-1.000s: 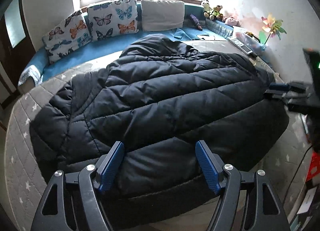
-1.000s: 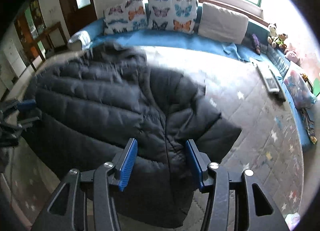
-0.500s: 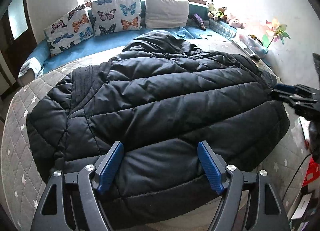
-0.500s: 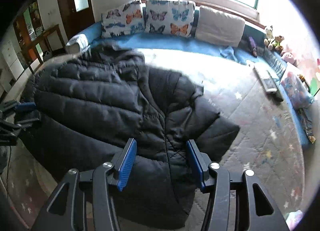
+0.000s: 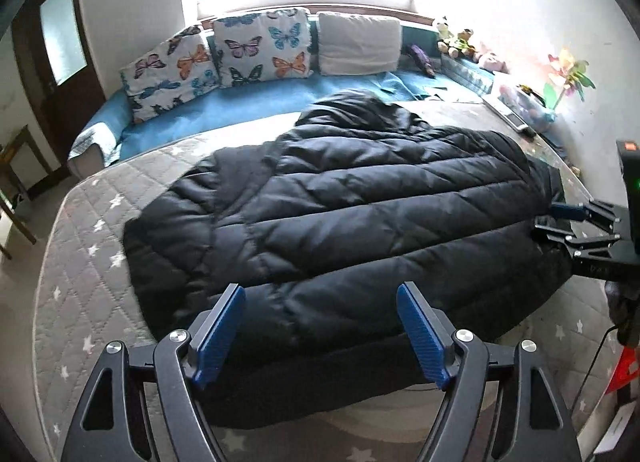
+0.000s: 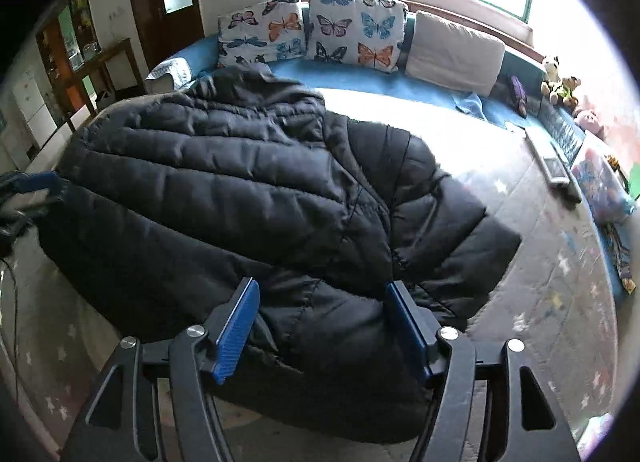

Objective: Fold large clothes

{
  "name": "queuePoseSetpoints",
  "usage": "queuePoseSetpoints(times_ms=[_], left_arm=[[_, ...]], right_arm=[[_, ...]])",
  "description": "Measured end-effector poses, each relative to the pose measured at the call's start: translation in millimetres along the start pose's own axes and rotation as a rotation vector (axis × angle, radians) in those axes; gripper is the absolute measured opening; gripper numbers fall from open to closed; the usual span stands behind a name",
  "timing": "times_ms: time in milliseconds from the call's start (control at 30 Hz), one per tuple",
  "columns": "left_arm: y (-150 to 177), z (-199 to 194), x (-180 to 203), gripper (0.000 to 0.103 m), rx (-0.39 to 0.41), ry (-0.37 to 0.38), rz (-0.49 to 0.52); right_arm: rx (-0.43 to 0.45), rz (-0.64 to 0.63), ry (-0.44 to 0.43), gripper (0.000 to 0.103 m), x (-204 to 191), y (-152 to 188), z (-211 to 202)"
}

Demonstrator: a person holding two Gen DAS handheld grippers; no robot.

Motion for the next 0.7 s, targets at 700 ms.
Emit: queuePoseSetpoints(times_ms=[700], left_arm=[[25.8,22.4,-67.5,0.086,-0.064,0.03,-0.141]], right_arm=[[-0.018,0.048,0.032,0.075,0.5,-33.0,15.9]])
Point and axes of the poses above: each gripper's, at about its wrist camera, not at the fingertips, and z roughly the way its jaws point, x to its right, y to its underside, the point moved 3 cm from there along z, roughly the way its jaws point, and after that the axes turned 8 degrees about z, right-handed, at the moved point
